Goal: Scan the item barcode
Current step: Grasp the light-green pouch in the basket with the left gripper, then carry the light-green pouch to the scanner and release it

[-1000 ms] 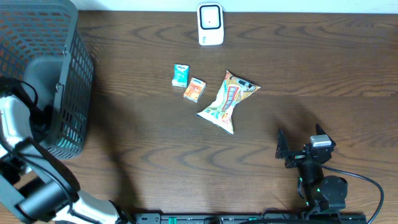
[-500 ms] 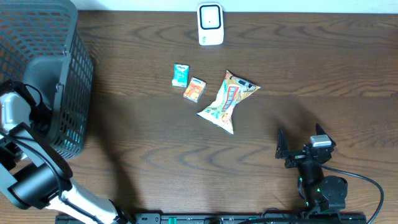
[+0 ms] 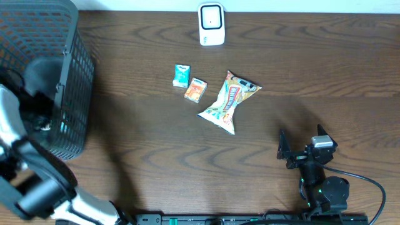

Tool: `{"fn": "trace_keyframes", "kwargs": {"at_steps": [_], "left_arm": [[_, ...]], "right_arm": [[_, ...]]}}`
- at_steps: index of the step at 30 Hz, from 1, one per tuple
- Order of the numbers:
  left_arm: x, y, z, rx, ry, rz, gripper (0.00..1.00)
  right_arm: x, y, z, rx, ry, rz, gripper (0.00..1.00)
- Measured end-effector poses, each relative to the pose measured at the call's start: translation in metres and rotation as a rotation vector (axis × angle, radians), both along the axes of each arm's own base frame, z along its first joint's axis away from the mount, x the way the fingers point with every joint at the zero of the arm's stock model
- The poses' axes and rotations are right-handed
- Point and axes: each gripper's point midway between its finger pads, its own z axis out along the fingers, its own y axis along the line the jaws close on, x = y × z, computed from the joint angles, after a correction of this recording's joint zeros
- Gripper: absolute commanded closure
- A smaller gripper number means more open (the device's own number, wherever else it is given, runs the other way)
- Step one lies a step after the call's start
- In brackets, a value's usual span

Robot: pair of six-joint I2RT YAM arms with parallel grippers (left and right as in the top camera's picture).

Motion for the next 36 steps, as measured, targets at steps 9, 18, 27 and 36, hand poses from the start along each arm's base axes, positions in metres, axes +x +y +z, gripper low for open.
{"fn": "trace_keyframes", "kwargs": {"at_steps": [9, 18, 27, 36], "left_arm": [[0.010, -0.009, 0.252, 0.392, -0.746, 0.073, 0.93], [0.030, -0.179, 0.344, 0.104, -1.177, -0.412, 0.93], [0.078, -0.307, 0.260, -0.214, -0.948, -0.700, 0.93], [0.124, -0.390, 0.129, -0.191, -0.639, -0.790, 0.93]], "right_arm": [[0.000, 0.000, 0.000, 0.000, 0.000, 0.000, 0.01], [0.000, 0.000, 0.000, 0.000, 0.000, 0.000, 0.01], [0.000, 0.000, 0.000, 0.000, 0.000, 0.000, 0.01], [0.000, 0.000, 0.000, 0.000, 0.001, 0.000, 0.01]]}}
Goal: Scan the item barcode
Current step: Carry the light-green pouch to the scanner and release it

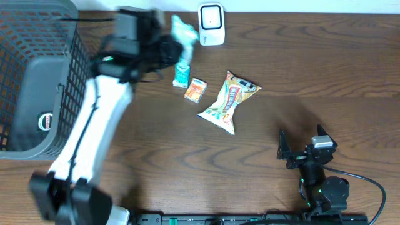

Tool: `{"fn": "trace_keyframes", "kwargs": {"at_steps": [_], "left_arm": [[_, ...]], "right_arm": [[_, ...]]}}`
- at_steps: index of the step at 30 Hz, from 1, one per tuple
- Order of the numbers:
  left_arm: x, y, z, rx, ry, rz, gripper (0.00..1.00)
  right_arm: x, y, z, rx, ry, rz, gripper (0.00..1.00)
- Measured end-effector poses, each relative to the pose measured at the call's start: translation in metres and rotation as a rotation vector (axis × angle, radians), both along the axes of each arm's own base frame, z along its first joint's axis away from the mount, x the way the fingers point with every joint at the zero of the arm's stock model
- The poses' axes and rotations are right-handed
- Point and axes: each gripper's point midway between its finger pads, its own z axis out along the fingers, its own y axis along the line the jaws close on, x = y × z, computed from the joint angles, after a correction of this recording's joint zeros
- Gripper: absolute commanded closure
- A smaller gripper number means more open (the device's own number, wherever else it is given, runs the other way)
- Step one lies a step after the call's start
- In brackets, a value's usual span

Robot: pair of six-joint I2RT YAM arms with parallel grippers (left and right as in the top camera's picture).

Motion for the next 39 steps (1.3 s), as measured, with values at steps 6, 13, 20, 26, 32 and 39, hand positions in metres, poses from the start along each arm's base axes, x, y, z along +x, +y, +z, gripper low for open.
{"fn": "trace_keyframes", "kwargs": {"at_steps": [6, 13, 20, 26, 32, 39], "left_arm": [[0.017, -0.054, -0.062, 0.027, 0.057, -0.062, 0.92], [0.013, -0.080, -0.135, 0.076, 0.189, -0.087, 0.86], [0.012, -0.081, -0.174, 0.119, 0.250, -0.079, 0.44], [0.014, -0.080, -0.174, 0.127, 0.241, -0.080, 0.43], [0.016, -0.068, -0.133, 0.115, 0.169, -0.075, 0.43], [0.003, 0.019, 0.051, 0.031, -0.176, 0.072, 0.42]], "right_arm": [[0.000, 0.000, 0.000, 0.000, 0.000, 0.000, 0.01], [0.000, 0.000, 0.000, 0.000, -0.001, 0.000, 0.01], [0.000, 0.000, 0.000, 0.000, -0.001, 0.000, 0.01], [0.000, 0.000, 0.000, 0.000, 0.000, 0.000, 0.01], [0.000, 0.000, 0.000, 0.000, 0.000, 0.000, 0.01], [0.000, 0.000, 0.000, 0.000, 0.000, 0.000, 0.01]]}}
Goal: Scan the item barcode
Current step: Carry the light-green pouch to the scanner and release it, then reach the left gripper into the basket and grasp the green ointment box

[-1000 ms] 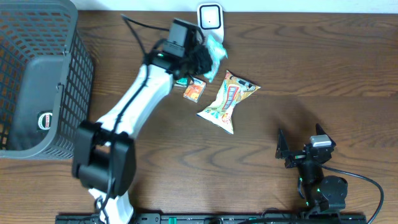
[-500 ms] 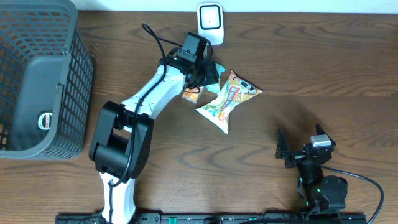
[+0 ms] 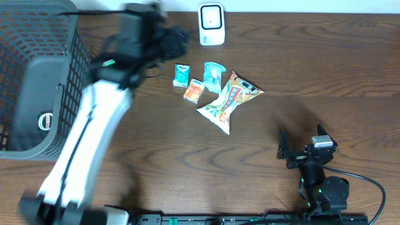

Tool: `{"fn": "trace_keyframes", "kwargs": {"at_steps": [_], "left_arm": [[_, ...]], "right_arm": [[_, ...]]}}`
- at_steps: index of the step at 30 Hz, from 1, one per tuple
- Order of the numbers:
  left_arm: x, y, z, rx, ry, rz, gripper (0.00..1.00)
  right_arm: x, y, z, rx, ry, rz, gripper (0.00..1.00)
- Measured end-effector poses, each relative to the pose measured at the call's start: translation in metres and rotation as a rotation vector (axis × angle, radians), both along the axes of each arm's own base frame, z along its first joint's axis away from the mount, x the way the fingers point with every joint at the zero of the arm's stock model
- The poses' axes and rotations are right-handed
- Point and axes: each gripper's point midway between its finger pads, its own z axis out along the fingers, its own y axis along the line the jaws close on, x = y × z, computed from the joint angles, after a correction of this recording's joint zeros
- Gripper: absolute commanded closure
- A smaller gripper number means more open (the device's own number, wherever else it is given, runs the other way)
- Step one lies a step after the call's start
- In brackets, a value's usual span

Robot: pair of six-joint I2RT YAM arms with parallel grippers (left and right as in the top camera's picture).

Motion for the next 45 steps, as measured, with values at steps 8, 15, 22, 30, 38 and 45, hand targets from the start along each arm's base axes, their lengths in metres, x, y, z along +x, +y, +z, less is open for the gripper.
{"fn": "trace_keyframes", "kwargs": {"at_steps": [8, 15, 22, 30, 38, 45], "left_arm": [[-0.098, 0.119, 0.108, 0.110, -0.223, 0.212, 0.35], [-0.160, 0.188, 0.115, 0.245, -0.207, 0.475, 0.32], [-0.177, 0.229, 0.098, 0.344, -0.105, 0.651, 0.25], [-0.169, 0.256, 0.079, 0.373, -0.015, 0.731, 0.21], [-0.159, 0.322, 0.070, 0.357, 0.026, 0.941, 0.21], [-0.128, 0.382, 0.031, 0.356, 0.118, 1.039, 0.21]], "right_arm": [[0.000, 0.000, 0.000, 0.000, 0.000, 0.000, 0.01], [0.000, 0.000, 0.000, 0.000, -0.001, 0.000, 0.01], [0.000, 0.000, 0.000, 0.000, -0.001, 0.000, 0.01], [0.000, 0.000, 0.000, 0.000, 0.000, 0.000, 0.01], [0.000, 0.000, 0.000, 0.000, 0.000, 0.000, 0.01], [0.000, 0.000, 0.000, 0.000, 0.000, 0.000, 0.01]]}}
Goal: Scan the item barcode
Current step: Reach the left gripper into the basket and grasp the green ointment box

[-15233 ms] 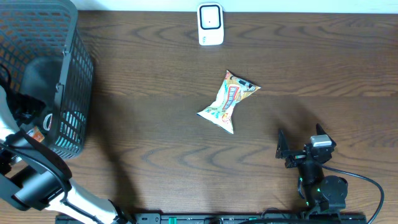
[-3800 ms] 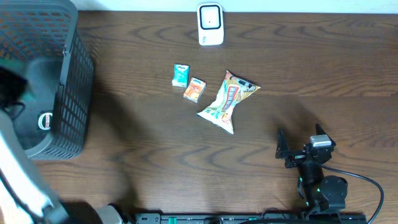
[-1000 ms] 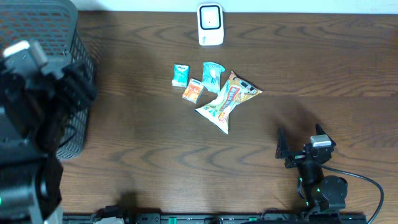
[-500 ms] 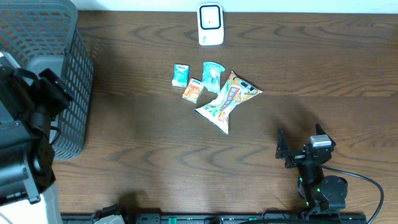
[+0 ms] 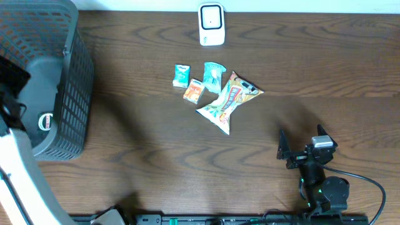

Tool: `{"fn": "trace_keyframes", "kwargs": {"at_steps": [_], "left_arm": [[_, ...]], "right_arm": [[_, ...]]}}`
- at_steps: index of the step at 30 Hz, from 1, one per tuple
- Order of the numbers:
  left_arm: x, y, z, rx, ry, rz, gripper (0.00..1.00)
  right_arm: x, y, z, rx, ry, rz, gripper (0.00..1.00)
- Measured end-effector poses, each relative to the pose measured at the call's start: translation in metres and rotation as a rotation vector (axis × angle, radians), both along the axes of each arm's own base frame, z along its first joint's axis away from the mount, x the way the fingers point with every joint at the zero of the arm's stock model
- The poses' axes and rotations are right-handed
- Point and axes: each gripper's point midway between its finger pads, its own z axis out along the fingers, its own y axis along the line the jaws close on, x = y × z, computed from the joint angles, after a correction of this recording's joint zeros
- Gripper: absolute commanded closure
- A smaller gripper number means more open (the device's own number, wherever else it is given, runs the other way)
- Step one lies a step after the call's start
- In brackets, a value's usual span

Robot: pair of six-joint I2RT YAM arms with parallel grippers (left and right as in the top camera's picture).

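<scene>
The white barcode scanner (image 5: 211, 24) stands at the table's far edge. In front of it lie a small teal packet (image 5: 181, 75), a small orange packet (image 5: 195, 91), a larger teal packet (image 5: 214, 75) and a colourful snack bag (image 5: 228, 101). My left arm (image 5: 15, 165) comes up the left edge, and its dark wrist (image 5: 9, 94) is over the black basket (image 5: 62, 75). Its fingers do not show. My right gripper (image 5: 301, 142) rests open at the front right, holding nothing.
A round red-and-white item (image 5: 45, 120) lies on the grey floor of the basket, which fills the far left corner. The right arm's cable (image 5: 369, 187) loops at the front right.
My left arm was stretched across to the left of the scanner. Now it is back at the left edge over the basket. The packets and the snack bag have not moved.
My left arm was down in the basket, with two small packets and the snack bag on the table. Then it held a teal packet up beside the scanner. Then that packet lay between the orange packet and the slightly shifted snack bag. Now the arm is over the basket again.
</scene>
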Motion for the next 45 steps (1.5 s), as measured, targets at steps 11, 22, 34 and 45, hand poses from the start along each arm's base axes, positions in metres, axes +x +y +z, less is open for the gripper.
{"fn": "trace_keyframes", "kwargs": {"at_steps": [11, 22, 34, 45], "left_arm": [[-0.013, 0.037, -0.129, -0.312, 0.278, 0.219, 0.13], [-0.009, 0.042, -0.195, -0.449, 0.380, 0.329, 0.12], [-0.010, 0.040, -0.233, -0.602, 0.306, 0.641, 0.08], [0.001, 0.039, -0.286, -0.639, 0.368, 0.678, 0.07]], "right_arm": [[0.000, 0.000, 0.000, 0.000, 0.000, 0.000, 0.01], [0.000, 0.000, 0.000, 0.000, 0.000, 0.000, 0.01], [0.000, 0.000, 0.000, 0.000, 0.000, 0.000, 0.01], [0.000, 0.000, 0.000, 0.000, 0.000, 0.000, 0.01]]}}
